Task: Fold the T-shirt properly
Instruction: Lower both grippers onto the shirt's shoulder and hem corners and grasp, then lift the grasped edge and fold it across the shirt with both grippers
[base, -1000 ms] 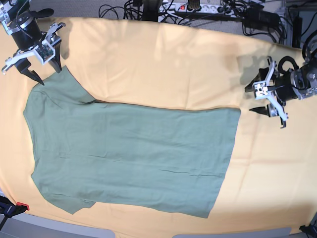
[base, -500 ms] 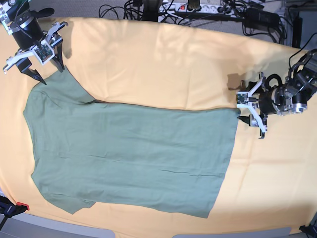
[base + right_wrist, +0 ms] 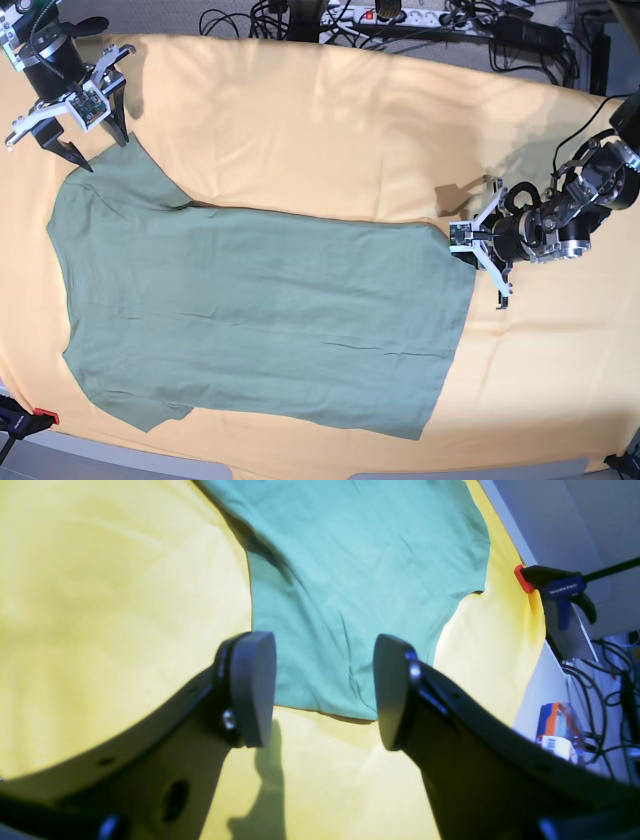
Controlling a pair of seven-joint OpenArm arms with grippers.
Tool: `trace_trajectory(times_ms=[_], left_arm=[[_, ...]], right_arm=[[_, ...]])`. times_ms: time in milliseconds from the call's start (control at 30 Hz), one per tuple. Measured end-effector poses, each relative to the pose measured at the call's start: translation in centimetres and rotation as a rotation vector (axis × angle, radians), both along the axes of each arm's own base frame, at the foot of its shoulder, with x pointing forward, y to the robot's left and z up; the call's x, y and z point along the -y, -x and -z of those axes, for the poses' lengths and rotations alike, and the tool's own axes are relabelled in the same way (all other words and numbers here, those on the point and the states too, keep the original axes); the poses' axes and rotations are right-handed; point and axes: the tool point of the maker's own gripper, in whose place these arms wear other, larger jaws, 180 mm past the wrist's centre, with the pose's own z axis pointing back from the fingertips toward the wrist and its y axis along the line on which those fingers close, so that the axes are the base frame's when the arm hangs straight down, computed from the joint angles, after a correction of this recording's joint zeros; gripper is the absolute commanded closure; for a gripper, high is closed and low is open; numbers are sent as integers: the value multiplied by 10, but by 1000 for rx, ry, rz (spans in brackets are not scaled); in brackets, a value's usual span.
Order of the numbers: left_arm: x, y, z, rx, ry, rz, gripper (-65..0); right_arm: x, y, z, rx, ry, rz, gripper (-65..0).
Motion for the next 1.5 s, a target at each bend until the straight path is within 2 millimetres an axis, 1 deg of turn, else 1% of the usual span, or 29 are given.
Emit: trace_trajectory(times_ms=[67, 100, 167, 233, 300, 333, 433, 500, 667, 733, 800, 967, 1067, 1133, 1167, 1200, 1267, 1300, 1433, 1500], left_arm=[[-1, -4, -2, 18, 2, -21, 0], [-1, -5, -2, 23, 1, -23, 0], [-2, -6, -2, 30, 4, -29, 0], [-3, -6, -3, 28, 8, -38, 0], [-3, -6, -2, 30, 5, -38, 0], [-3, -6, -2, 28, 6, -39, 0], [-1, -5, -3, 14, 28, -56, 0], [0, -5, -3, 6, 41, -65, 0], [0, -5, -3, 5, 42, -66, 0], [0, -5, -3, 5, 42, -66, 0], [0, -5, -3, 5, 42, -66, 0], [0, -4, -2, 4, 43, -66, 0], [0, -4, -2, 3, 42, -66, 0], [0, -4, -2, 2, 43, -66, 0], [0, -4, -2, 1, 46, -67, 0], [0, -4, -2, 1, 45, -67, 0], [0, -4, -2, 1, 45, -67, 0], [0, -4, -2, 1, 45, -67, 0], [0, -5, -3, 3, 45, -67, 0], [0, -7, -6, 9, 43, -66, 0]], right_arm=[[2, -5, 1, 8, -12, 0, -336], [5, -6, 6, -6, -15, 3, -336], [17, -6, 25, -52, -14, 22, -336], [35, -11, 41, -79, -5, 69, -336], [49, -20, 49, -81, -6, 107, -336], [53, -24, 53, -83, -10, 113, -336], [59, -28, 70, -131, -35, 107, -336], [62, -30, 80, -163, -85, 121, -336], [77, -48, 88, -168, -107, 138, -336], [83, -50, 96, -190, -97, 146, -336], [82, -49, 108, -223, -91, 136, -336], [76, -62, 127, -250, -28, 102, -336], [79, -68, 136, -258, 2, 137, -335], [85, -75, 138, -267, 33, 181, -312], [88, -76, 139, -285, 50, 195, -272], [89, -75, 141, -310, 64, 198, -206], [86, -71, 145, -358, 55, 186, -19], [86, -70, 146, -367, 51, 190, 0], [85, -71, 145, -360, 41, 185, 0], [83, -73, 141, -352, 50, 180, 0]])
